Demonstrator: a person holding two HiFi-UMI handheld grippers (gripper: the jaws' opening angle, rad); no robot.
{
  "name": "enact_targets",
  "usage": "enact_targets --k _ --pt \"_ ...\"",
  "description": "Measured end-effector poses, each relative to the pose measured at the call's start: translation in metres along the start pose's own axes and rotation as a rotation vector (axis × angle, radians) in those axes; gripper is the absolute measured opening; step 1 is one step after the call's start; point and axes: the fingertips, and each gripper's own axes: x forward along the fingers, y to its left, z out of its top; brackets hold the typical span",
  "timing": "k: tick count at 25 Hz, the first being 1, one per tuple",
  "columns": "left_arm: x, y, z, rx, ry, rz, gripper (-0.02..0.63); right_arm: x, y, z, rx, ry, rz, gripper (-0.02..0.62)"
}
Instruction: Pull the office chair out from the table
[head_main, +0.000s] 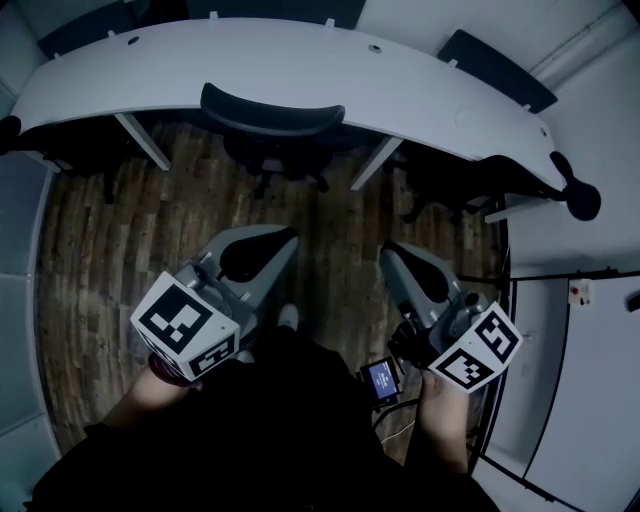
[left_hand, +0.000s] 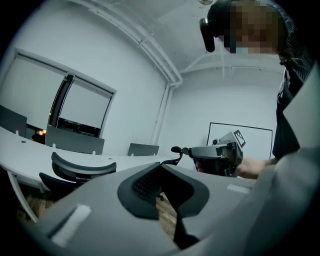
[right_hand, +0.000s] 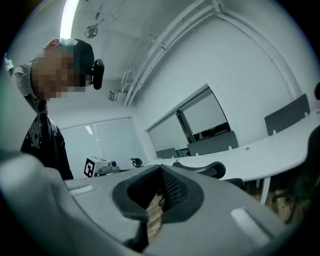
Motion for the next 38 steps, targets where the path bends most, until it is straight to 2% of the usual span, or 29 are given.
enact_targets --k 7,14,21,26,29,33,38 --pt "0.037 0.014 0.006 -0.003 0.026 0.046 0.002 0.021 -0.039 0.009 0.033 0.010 0.077 0.000" --pt "0.049 0.037 0.009 0.012 0.048 0.103 0.002 0.051 -0.067 0.018 0.041 0.010 0.143 0.000" --pt "0.047 0.080 0.021 0.014 0.043 0.150 0.002 0.085 -0.084 0.024 0.039 0.022 0.152 0.000" --pt "0.056 0.123 0.031 0.018 0.030 0.121 0.002 0.123 -0.092 0.032 0.002 0.032 0.117 0.000" --pt "0.068 0.152 0.022 0.065 0.048 0.094 0.002 0.148 -0.096 0.035 -0.035 0.050 0.086 0.000" --pt "0.070 0.184 0.015 0.039 0.059 0.054 0.002 0.185 -0.091 0.035 -0.088 0.102 0.076 0.000" --pt "0.065 0.224 0.022 0.100 0.099 0.002 0.002 0.221 -0.094 0.041 -0.110 0.112 0.019 0.000"
